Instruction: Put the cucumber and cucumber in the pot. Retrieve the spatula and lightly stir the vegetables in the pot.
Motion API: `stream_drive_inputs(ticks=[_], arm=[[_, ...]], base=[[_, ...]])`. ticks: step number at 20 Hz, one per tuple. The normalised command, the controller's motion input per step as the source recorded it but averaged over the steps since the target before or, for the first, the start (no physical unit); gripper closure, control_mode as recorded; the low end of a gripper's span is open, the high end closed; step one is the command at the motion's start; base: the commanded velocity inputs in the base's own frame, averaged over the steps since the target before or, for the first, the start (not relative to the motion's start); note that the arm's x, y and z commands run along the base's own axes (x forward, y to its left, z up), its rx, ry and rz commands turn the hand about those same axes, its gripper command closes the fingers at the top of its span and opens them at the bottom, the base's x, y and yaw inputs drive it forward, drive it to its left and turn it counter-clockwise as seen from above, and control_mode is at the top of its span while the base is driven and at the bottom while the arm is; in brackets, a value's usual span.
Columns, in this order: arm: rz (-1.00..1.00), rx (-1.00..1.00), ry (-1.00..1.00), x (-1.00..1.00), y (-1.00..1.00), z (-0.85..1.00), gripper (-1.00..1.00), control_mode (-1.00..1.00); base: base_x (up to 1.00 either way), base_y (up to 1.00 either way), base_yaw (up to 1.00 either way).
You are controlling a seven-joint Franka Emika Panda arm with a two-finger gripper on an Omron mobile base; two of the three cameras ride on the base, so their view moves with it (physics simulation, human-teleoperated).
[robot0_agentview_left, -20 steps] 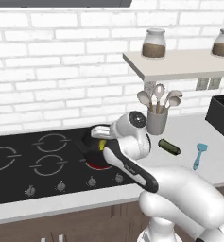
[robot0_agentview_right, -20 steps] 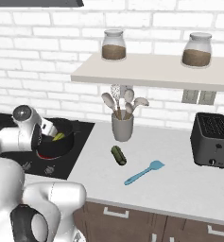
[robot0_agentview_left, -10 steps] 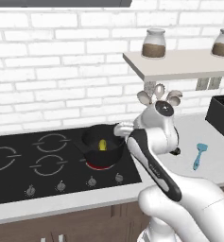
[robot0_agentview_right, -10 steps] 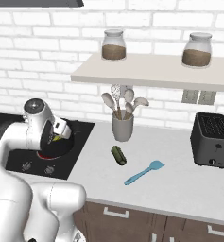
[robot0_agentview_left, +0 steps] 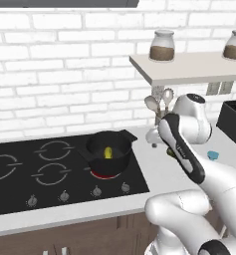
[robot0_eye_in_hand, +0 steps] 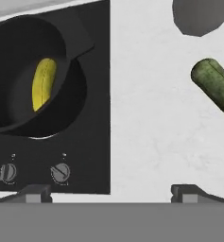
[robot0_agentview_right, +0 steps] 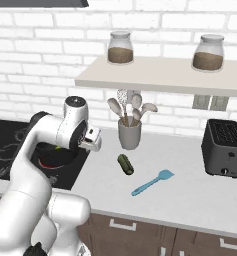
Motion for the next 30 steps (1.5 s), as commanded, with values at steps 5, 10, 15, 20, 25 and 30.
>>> stream_drive_inputs(ticks=[5, 10, 15, 20, 25, 30], arm=[[0.06, -0.04, 0.30, 0.00, -0.67, -0.13, -1.00, -1.00], [0.03, -0.11, 0.05, 0.00, -0.38, -0.48, -1.00, -1.00], [0.05, -0.10, -0.04, 0.00, -0.33, -0.46, -1.00, -1.00], [0.07, -0.01, 0.07, 0.21, -0.40, -0.06, -1.00, -1.00], [0.12, 0.00, 0.17, 0.26, -0.38, -0.05, -1.00, -1.00], [0.16, 0.00, 0.00, 0.29, -0.26, -0.16, -1.00, -1.00]], base=[[0.00, 0.00, 0.00], [0.00, 0.00, 0.00], [0.00, 0.00, 0.00], [0.00, 0.00, 0.00], [0.00, 0.00, 0.00], [0.00, 0.00, 0.00]])
